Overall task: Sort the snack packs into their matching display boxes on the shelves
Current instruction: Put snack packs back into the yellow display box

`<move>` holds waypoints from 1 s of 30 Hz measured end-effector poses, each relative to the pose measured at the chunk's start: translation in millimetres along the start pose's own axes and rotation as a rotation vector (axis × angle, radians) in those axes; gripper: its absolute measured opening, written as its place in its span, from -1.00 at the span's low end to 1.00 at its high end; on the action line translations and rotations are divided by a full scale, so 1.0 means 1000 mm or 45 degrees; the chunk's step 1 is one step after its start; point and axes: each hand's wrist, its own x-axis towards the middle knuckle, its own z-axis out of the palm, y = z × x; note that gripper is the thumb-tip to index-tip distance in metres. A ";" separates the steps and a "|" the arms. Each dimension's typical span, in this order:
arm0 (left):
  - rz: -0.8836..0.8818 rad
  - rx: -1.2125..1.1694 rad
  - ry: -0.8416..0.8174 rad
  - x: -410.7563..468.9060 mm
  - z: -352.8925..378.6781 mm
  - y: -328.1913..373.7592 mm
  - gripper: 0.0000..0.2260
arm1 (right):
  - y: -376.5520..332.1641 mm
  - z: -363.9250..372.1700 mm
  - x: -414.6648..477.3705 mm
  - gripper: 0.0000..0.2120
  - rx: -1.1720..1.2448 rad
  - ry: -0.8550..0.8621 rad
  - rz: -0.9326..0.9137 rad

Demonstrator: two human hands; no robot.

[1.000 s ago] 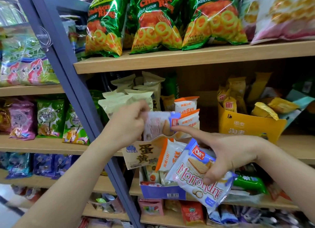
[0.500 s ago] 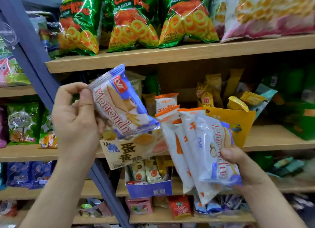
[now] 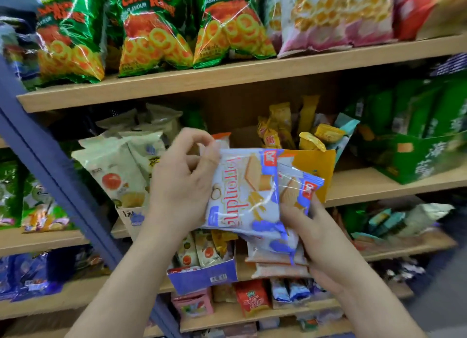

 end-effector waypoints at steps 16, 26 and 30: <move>-0.739 -0.211 -0.726 -0.016 0.010 -0.007 -0.57 | 0.023 -0.003 -0.002 -0.37 0.076 0.116 0.148; -1.002 -0.737 -0.536 -0.032 0.026 -0.017 -0.51 | 0.018 -0.006 0.007 -0.33 -0.180 0.133 0.061; -1.060 -0.829 -0.446 -0.036 0.030 -0.023 -0.52 | 0.018 -0.016 0.001 -0.44 -0.127 0.152 0.145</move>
